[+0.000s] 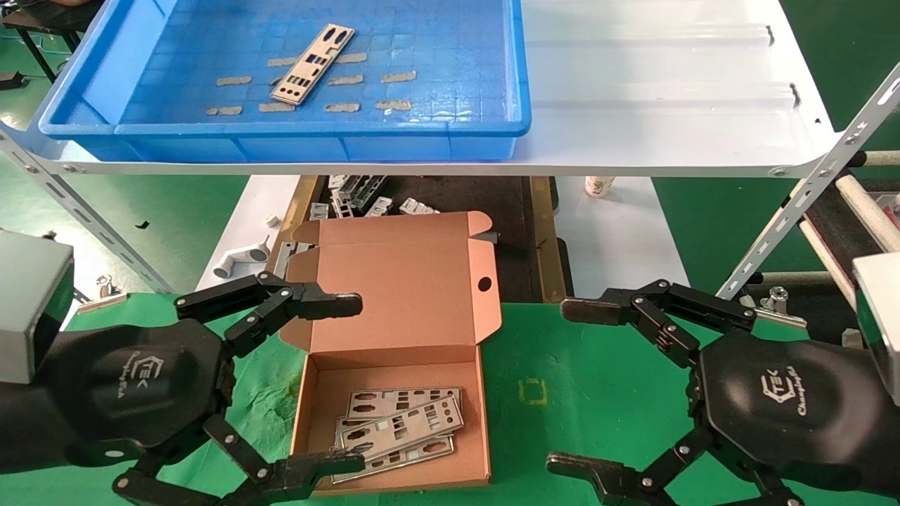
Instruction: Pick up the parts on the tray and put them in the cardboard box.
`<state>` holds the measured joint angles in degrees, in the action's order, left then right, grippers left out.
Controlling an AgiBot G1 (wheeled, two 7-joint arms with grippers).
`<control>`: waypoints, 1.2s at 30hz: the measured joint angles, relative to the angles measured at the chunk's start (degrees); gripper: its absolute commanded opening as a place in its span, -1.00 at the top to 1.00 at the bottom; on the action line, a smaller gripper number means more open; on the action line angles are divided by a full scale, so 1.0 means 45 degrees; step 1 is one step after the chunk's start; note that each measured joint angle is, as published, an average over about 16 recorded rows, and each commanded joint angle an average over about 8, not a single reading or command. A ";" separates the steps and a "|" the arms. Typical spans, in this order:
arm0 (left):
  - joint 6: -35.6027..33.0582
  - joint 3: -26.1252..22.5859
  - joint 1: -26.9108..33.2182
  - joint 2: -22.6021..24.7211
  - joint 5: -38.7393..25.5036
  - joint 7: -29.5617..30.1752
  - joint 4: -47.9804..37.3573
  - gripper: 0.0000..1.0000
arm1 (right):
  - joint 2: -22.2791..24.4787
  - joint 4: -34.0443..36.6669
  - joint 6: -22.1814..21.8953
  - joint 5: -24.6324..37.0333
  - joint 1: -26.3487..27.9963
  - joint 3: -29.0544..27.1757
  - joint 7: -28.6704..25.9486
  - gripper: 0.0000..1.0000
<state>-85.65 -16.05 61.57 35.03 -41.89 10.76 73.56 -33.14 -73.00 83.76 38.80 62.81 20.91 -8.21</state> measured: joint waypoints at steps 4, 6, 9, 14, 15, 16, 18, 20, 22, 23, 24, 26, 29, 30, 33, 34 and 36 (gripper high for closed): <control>0.0000 0.0000 0.0000 0.0000 0.0000 0.0000 0.0000 -1.00 | 0.0000 0.0000 0.0000 0.0000 0.0000 0.0000 0.0000 -1.00; 0.0000 0.0000 0.0000 0.0000 0.0000 0.0000 0.0000 -1.00 | 0.0000 0.0000 0.0000 0.0000 0.0000 0.0000 0.0000 -1.00; 0.0000 0.0000 0.0000 0.0000 0.0000 0.0000 0.0000 -1.00 | 0.0000 0.0000 0.0000 0.0000 0.0000 0.0000 0.0000 -1.00; 0.0000 0.0000 0.0000 0.0000 0.0000 0.0000 0.0000 -1.00 | 0.0000 0.0000 0.0000 0.0000 0.0000 0.0000 0.0000 -1.00; 0.0000 0.0000 0.0000 0.0000 0.0000 0.0000 0.0000 -1.00 | 0.0000 0.0000 0.0000 0.0000 0.0000 0.0000 0.0000 -1.00; 0.0000 0.0000 0.0000 0.0000 0.0000 0.0000 0.0000 -1.00 | 0.0000 0.0000 0.0000 0.0000 0.0000 0.0000 0.0000 -1.00; 0.0000 0.0000 0.0000 0.0000 0.0000 0.0000 0.0000 -1.00 | 0.0000 0.0000 0.0000 0.0000 0.0000 0.0000 0.0000 -1.00; 0.0000 0.0000 0.0000 0.0000 0.0000 0.0000 0.0000 -1.00 | 0.0000 0.0000 0.0000 0.0000 0.0000 0.0000 0.0000 -1.00; 0.0000 0.0000 0.0000 0.0000 0.0000 0.0000 0.0000 -1.00 | 0.0000 0.0000 0.0000 0.0000 0.0000 0.0000 0.0000 -1.00; 0.0000 0.0000 0.0000 0.0000 0.0000 0.0000 0.0000 -1.00 | 0.0000 0.0000 0.0000 0.0000 0.0000 0.0000 0.0000 -1.00; 0.0000 0.0000 0.0000 0.0000 0.0000 0.0000 0.0000 -1.00 | 0.0000 0.0000 0.0000 0.0000 0.0000 0.0000 0.0000 -1.00; 0.0000 0.0000 0.0000 0.0000 0.0000 0.0000 0.0000 -1.00 | 0.0000 0.0000 0.0000 0.0000 0.0000 0.0000 0.0000 -1.00; 0.0000 0.0000 0.0000 0.0000 0.0000 0.0000 0.0000 -1.00 | 0.0000 0.0000 0.0000 0.0000 0.0000 0.0000 0.0000 -1.00; 0.0000 0.0000 0.0000 0.0000 0.0000 0.0000 0.0000 -1.00 | 0.0000 0.0000 0.0000 0.0000 0.0000 0.0000 0.0000 -1.00; 0.0000 0.0000 0.0000 0.0000 0.0000 0.0000 0.0000 -1.00 | 0.0000 0.0000 0.0000 0.0000 0.0000 0.0000 0.0000 -1.00; 0.0000 0.0000 0.0000 0.0000 0.0000 0.0000 0.0000 -1.00 | 0.0000 0.0000 0.0000 0.0000 0.0000 0.0000 0.0000 -1.00; 0.0000 0.0000 0.0000 0.0000 0.0000 0.0000 0.0000 -1.00 | 0.0000 0.0000 0.0000 0.0000 0.0000 0.0000 0.0000 -1.00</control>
<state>-85.65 -16.05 61.57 35.03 -41.89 10.76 73.56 -33.14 -73.00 83.76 38.80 62.82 20.91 -8.21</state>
